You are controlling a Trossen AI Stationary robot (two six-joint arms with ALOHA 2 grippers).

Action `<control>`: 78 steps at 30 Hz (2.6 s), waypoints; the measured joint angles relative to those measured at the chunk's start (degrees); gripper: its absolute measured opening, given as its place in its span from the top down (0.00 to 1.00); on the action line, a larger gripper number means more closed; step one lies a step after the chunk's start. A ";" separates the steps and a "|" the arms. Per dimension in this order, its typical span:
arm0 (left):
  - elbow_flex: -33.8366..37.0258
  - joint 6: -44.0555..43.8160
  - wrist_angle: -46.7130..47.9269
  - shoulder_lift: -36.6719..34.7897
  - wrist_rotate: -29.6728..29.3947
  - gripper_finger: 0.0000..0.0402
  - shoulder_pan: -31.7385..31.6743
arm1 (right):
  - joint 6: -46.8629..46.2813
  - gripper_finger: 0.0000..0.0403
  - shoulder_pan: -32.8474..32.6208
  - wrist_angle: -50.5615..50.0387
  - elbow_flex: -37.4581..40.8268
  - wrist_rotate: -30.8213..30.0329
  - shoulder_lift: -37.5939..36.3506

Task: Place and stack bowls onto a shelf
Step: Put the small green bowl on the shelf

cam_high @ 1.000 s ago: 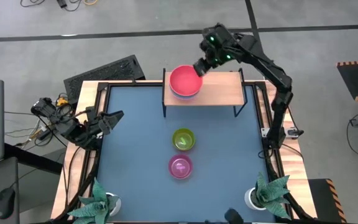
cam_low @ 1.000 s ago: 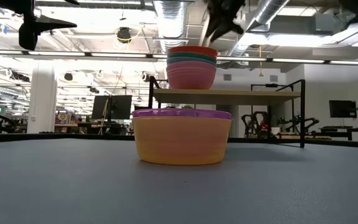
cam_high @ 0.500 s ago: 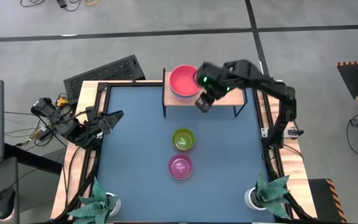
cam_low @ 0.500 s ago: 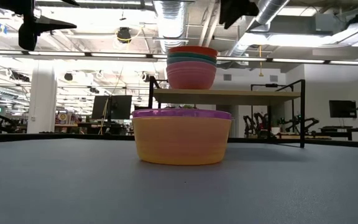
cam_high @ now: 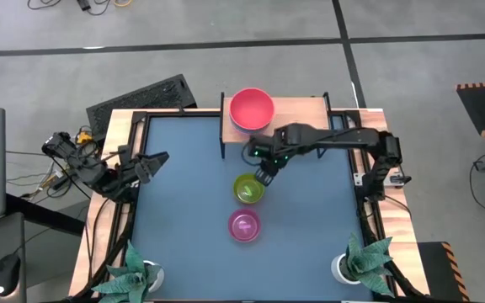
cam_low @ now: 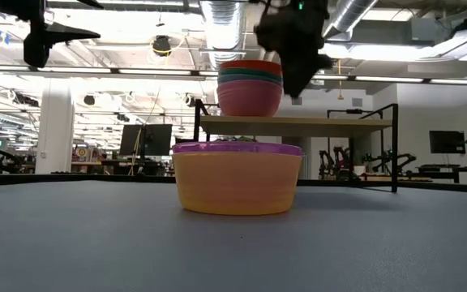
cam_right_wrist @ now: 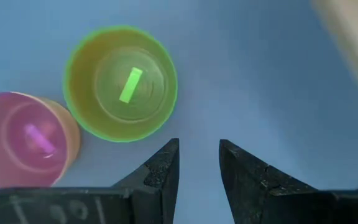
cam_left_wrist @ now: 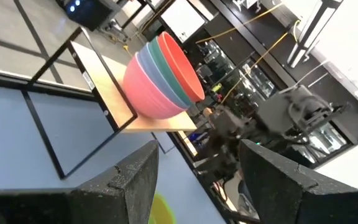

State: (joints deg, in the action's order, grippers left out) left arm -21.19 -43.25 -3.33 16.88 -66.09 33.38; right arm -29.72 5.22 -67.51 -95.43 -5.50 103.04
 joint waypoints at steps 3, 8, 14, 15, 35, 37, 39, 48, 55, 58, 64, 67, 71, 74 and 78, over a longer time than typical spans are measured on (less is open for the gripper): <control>0.00 -1.48 1.42 0.02 0.33 0.48 0.01 | -0.30 0.65 -0.81 5.72 5.10 0.04 0.00; 0.00 -1.56 1.45 0.00 0.35 0.48 0.01 | -0.49 0.65 -1.61 16.86 12.47 0.82 0.00; 0.00 -1.57 1.67 0.00 0.35 0.48 -0.01 | -0.71 0.68 -1.13 25.07 17.14 0.87 0.00; 0.00 -1.57 1.78 0.00 0.35 0.48 0.00 | -0.71 0.69 -0.92 25.84 17.74 0.87 0.00; 0.00 -2.27 2.66 0.00 0.35 0.48 0.01 | -0.28 0.70 -0.60 31.81 22.26 0.96 1.25; 0.00 -2.27 2.66 0.00 0.35 0.48 -0.01 | -0.28 0.72 -0.42 31.73 22.26 0.98 1.25; 0.00 -2.27 2.71 0.00 0.35 0.48 0.01 | -0.28 0.76 -0.14 31.52 22.26 1.07 1.27; 0.00 -2.27 3.04 0.00 0.35 0.48 -0.01 | -0.17 0.96 0.19 31.17 22.26 1.50 1.27; 0.00 -1.85 3.08 0.00 0.35 0.48 0.00 | -1.28 0.83 0.21 31.15 22.26 2.67 1.27; 0.00 -1.50 3.08 0.00 0.35 0.48 -0.01 | -1.35 0.82 0.19 31.13 22.26 2.78 1.27; 0.00 -0.95 3.06 0.00 0.35 0.48 0.00 | -0.04 0.82 0.19 31.13 22.26 2.83 1.27; 0.00 -0.76 3.06 0.00 0.35 0.48 0.01 | 0.20 0.81 0.19 31.13 22.26 2.88 1.27; 0.00 -0.76 3.06 0.00 0.34 0.48 0.01 | 0.20 0.81 0.19 31.13 22.26 3.02 1.27; 0.00 -0.76 3.06 0.00 0.35 0.48 0.01 | -0.11 0.81 0.19 32.44 23.31 3.02 1.27; 0.00 -0.76 3.04 0.00 0.35 0.48 0.01 | -0.29 0.81 0.20 33.41 24.95 3.06 1.33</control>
State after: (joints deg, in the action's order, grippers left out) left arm -21.19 -44.01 -0.30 16.88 -65.73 33.39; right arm -30.01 5.42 -34.10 -70.48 -2.44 104.38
